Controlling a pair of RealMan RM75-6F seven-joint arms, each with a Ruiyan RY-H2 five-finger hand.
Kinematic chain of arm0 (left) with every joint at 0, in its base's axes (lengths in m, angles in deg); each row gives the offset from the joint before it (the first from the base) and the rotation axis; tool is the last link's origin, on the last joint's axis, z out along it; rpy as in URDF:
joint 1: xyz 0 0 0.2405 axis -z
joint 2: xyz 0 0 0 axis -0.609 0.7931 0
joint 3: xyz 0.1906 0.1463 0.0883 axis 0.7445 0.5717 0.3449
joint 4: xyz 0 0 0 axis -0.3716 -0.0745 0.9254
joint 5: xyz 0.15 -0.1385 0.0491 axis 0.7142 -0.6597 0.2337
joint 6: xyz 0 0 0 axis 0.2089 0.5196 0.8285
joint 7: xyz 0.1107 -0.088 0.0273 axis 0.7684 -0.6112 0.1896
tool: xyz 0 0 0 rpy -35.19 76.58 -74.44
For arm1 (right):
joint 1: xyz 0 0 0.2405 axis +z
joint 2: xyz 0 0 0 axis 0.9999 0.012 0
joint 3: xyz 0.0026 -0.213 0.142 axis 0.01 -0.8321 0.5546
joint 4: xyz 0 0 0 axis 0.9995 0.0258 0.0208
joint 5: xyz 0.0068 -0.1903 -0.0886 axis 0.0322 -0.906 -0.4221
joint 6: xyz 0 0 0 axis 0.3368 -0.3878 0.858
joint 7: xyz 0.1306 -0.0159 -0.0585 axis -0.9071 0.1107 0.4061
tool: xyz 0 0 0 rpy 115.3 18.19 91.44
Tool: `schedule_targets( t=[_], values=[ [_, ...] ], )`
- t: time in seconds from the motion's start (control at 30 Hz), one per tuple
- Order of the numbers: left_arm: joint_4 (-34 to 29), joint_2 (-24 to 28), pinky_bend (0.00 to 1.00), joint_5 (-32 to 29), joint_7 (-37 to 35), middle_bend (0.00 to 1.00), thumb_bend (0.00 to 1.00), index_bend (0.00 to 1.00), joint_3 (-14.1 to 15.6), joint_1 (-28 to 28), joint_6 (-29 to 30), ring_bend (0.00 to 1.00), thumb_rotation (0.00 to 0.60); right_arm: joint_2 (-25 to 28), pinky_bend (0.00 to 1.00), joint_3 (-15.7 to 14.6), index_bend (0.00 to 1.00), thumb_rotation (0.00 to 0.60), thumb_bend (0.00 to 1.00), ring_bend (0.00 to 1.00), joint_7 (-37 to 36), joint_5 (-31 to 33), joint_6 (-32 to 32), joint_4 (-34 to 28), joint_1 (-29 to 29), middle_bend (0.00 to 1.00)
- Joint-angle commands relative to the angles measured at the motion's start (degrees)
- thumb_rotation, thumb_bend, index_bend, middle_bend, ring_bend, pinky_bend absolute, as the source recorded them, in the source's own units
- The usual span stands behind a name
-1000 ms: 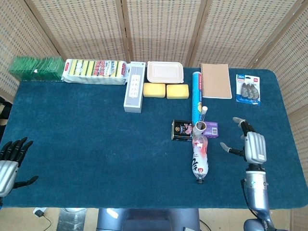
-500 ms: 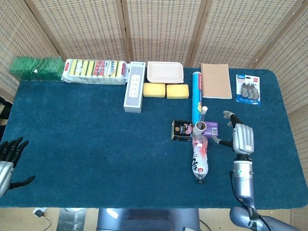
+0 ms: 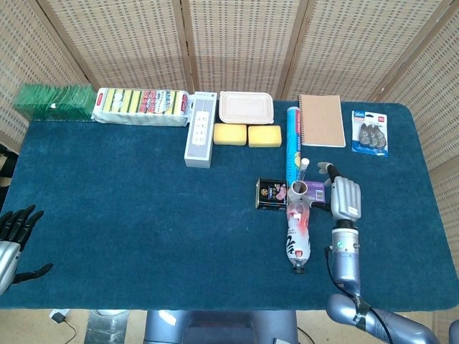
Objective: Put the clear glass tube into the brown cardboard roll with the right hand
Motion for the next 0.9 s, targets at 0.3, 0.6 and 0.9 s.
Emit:
schedule_targets(
  t=[0.3, 0.6, 0.9],
  values=[
    [0.2, 0.2, 0.0, 0.5, -0.4, 0.0, 0.08, 0.02, 0.3, 0.0, -0.1, 0.0, 0.539, -2.3, 0.68, 1.4, 0.28, 0.513, 0.17, 0.51, 3.8, 3.1, 0.6, 0.7, 2.8, 0.38],
    [0.5, 0.4, 0.0, 0.6, -1.4, 0.0, 0.08, 0.02, 0.3, 0.0, 0.1, 0.0, 0.535, -4.0, 0.7, 1.4, 0.31, 0.513, 0.17, 0.54, 4.7, 3.9, 1.2, 2.3, 4.2, 0.41],
    [0.7, 0.5, 0.0, 0.8, -1.6, 0.0, 0.08, 0.02, 0.4, 0.0, 0.0, 0.0, 0.538, -5.4, 0.71, 0.9, 0.34, 0.509, 0.18, 0.56, 5.7, 4.0, 1.6, 3.7, 5.2, 0.43]
  ],
)
